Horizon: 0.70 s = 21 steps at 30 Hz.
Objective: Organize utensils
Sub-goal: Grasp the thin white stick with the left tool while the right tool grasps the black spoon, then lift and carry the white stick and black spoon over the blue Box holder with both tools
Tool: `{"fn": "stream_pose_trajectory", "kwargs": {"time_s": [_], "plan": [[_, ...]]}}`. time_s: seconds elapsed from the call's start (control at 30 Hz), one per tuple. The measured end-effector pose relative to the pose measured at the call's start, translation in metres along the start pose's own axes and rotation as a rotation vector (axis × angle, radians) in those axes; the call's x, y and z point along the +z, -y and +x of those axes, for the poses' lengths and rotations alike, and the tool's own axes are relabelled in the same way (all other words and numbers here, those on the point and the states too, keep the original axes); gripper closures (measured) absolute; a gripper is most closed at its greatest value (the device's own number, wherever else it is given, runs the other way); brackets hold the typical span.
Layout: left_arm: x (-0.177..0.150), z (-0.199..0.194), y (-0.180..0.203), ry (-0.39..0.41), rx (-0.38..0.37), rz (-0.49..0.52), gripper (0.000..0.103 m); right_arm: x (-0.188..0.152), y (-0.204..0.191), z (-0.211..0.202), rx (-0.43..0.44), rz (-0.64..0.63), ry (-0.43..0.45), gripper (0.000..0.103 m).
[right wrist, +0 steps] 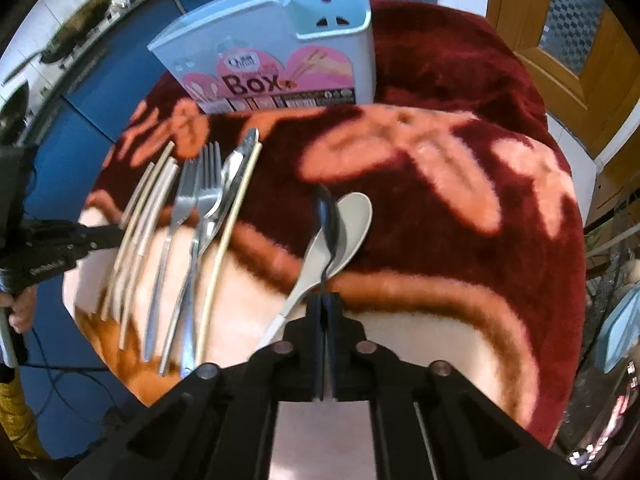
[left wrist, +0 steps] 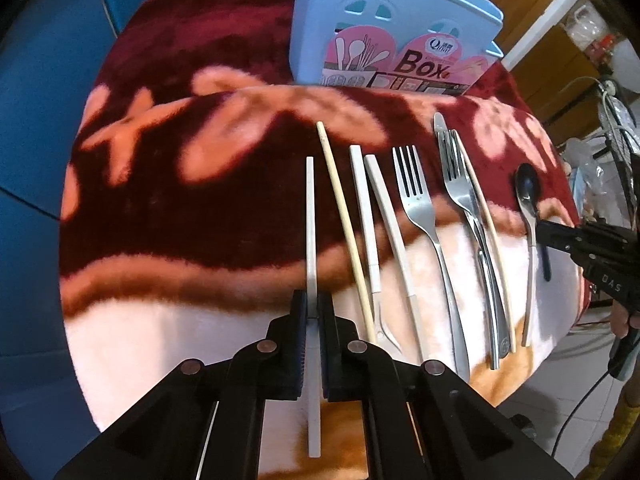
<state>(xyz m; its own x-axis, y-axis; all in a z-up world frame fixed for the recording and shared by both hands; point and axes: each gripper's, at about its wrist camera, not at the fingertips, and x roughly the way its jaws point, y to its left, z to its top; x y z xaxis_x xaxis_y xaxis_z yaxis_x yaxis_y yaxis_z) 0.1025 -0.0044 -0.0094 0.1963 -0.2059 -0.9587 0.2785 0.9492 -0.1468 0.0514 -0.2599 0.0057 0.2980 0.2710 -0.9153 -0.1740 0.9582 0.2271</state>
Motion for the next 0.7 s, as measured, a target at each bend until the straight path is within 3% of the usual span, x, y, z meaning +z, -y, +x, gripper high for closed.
{"fn": "stream_pose_trajectory", "kwargs": {"time_s": [0.17,0.3,0.7], "plan": [[-0.016,-0.012,0.0,0.099,-0.002,-0.003,0.098,-0.017,0.0,-0.012,0.032,0.019,0.11,0.099],[-0.025,-0.029,-0.003,0.234,0.028,0.001,0.098,-0.031,0.003,-0.02,0.02,0.024,0.217,0.099],[-0.034,-0.072,0.005,0.542,-0.059,-0.014,0.098,-0.045,0.008,-0.037,0.162,0.102,0.505,0.099]]}}
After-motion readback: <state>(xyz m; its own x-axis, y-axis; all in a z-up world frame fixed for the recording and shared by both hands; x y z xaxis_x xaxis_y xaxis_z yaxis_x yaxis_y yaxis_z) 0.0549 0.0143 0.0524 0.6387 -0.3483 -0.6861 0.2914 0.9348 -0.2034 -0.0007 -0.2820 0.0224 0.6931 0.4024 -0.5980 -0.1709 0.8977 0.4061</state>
